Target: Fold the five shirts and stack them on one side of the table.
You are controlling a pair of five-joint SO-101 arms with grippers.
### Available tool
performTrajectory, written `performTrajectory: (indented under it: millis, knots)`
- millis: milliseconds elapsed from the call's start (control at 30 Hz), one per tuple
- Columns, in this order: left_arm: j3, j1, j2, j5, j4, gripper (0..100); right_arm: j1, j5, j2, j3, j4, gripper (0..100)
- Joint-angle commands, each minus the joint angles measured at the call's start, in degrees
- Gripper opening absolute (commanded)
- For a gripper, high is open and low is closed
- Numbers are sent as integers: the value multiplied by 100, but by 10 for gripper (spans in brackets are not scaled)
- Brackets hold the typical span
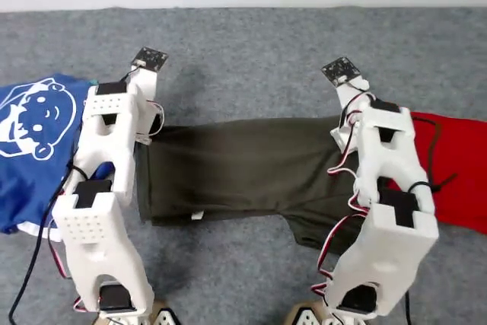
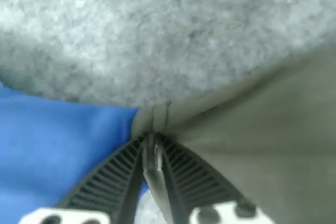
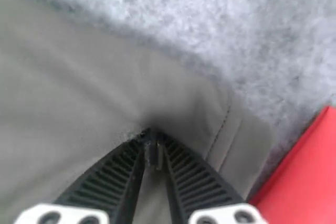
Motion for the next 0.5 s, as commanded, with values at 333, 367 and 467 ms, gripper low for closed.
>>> performTrajectory:
  millis: [333, 367, 467]
  knots:
    - [-259, 422, -2374, 404, 413, 15, -330, -62, -1974, -325, 1701, 9]
    - [-259, 413, -2374, 422, 413, 15, -330, -62, -2044, -316, 1789, 9]
    - [-259, 475, -2356, 422, 519, 15, -242, -62, -2237, -352, 2088, 9]
